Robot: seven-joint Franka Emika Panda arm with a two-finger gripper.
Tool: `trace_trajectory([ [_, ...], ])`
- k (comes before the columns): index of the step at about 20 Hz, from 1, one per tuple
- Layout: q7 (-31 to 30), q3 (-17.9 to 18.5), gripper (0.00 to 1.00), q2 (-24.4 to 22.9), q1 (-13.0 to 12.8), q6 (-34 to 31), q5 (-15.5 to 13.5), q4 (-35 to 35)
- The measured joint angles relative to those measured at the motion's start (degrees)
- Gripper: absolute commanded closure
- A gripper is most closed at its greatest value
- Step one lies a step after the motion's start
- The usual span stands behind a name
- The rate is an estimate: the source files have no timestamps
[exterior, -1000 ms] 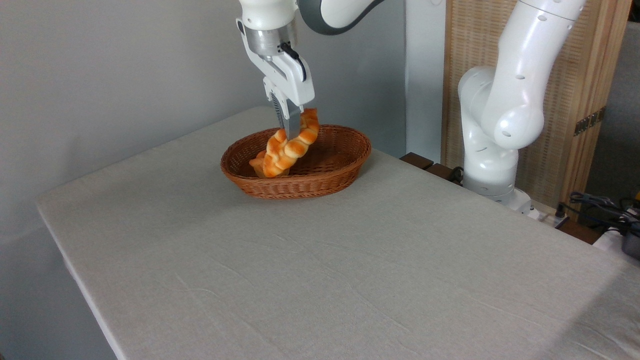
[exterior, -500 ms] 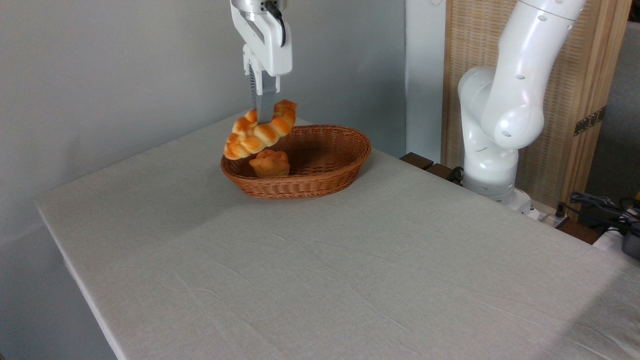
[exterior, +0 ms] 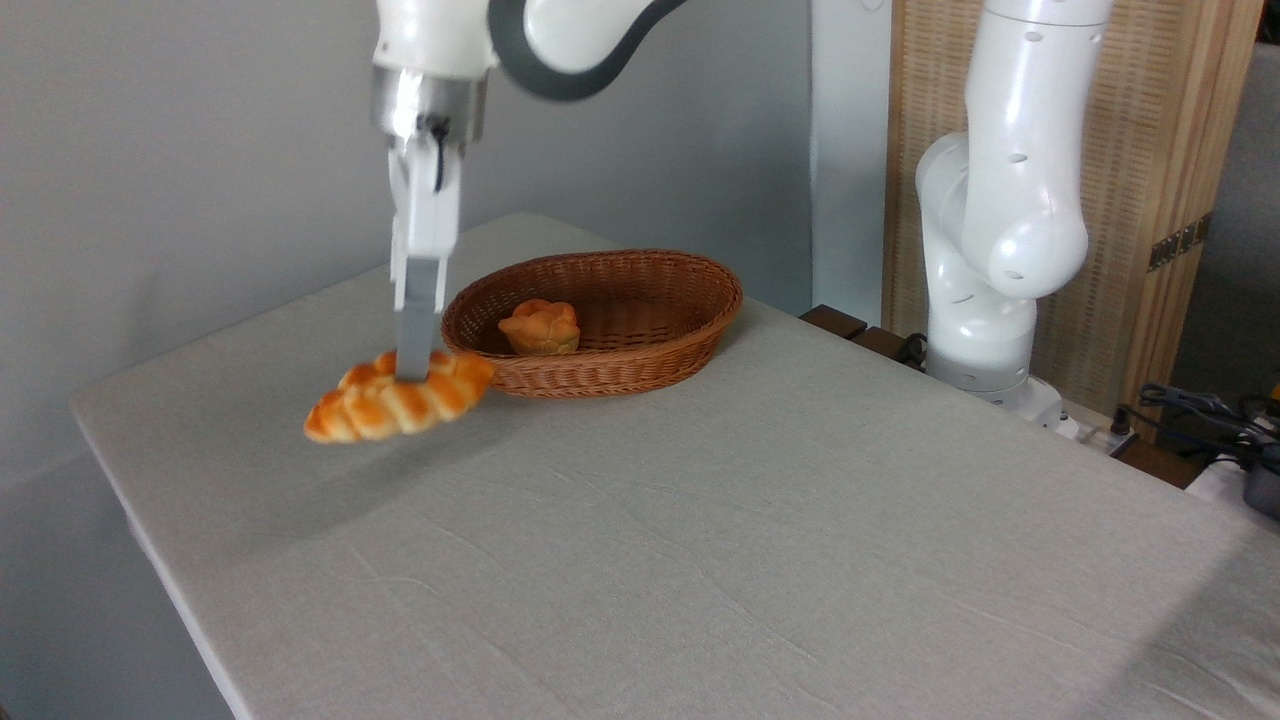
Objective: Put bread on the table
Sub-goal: 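Carry the braided roll out of the basket and lower it onto the table, then open the gripper, release the roll, and raise the gripper back over the basket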
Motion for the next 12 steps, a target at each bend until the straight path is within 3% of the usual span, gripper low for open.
trace_trajectory([
  [2,0.0,0.0,0.15,2.82,0.01,2.57,2.2,0.06],
  [4,0.0,0.0,0.0,4.71,0.01,3.87,3.87,0.15],
  [12,0.08,-0.3,0.0,7.33,-0.15,4.75,5.34,0.25],
])
